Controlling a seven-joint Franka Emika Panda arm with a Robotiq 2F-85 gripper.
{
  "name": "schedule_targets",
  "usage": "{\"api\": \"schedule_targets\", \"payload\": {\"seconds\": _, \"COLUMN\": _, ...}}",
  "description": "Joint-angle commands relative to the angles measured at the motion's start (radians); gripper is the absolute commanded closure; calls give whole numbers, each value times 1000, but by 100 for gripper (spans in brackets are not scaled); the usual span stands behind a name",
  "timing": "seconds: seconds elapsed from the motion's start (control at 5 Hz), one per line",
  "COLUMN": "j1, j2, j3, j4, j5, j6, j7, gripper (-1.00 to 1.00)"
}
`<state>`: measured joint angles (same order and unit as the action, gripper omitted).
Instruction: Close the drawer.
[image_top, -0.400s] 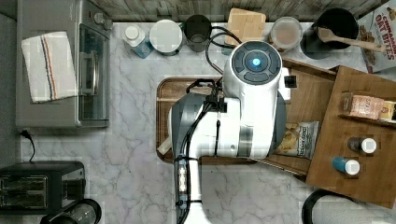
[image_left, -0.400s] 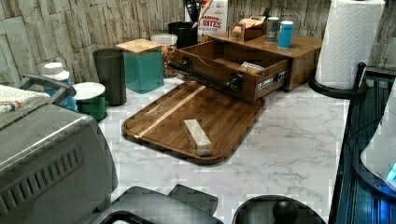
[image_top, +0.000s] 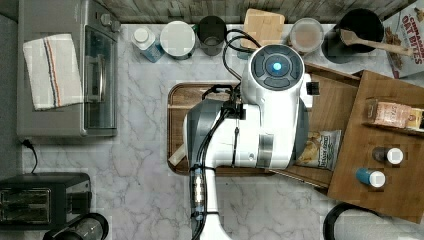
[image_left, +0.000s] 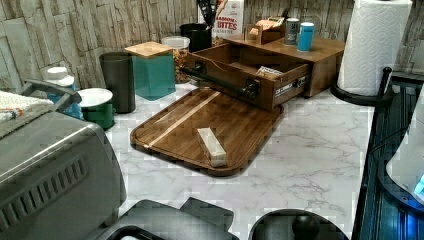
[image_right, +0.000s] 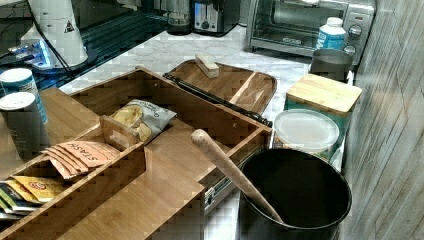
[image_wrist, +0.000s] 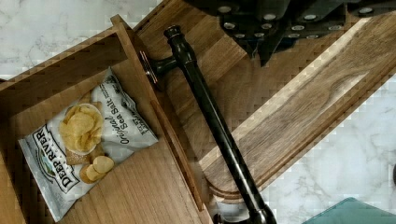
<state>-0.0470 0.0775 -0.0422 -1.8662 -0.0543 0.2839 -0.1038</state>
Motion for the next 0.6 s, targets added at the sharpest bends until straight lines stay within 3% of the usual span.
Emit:
{"api": "schedule_targets", "payload": {"seconds": 0.2, "j1": 10, "j2": 110, "j3": 27, "j4": 22, "j5": 0, "j6": 77, "j7": -101, "gripper": 100}}
{"api": "schedule_targets", "payload": {"seconds": 0.6, "j1": 38, "j2": 128, "j3": 37, "j4": -17, "j5": -67, "j6": 220, "j7": -139, "gripper": 100}}
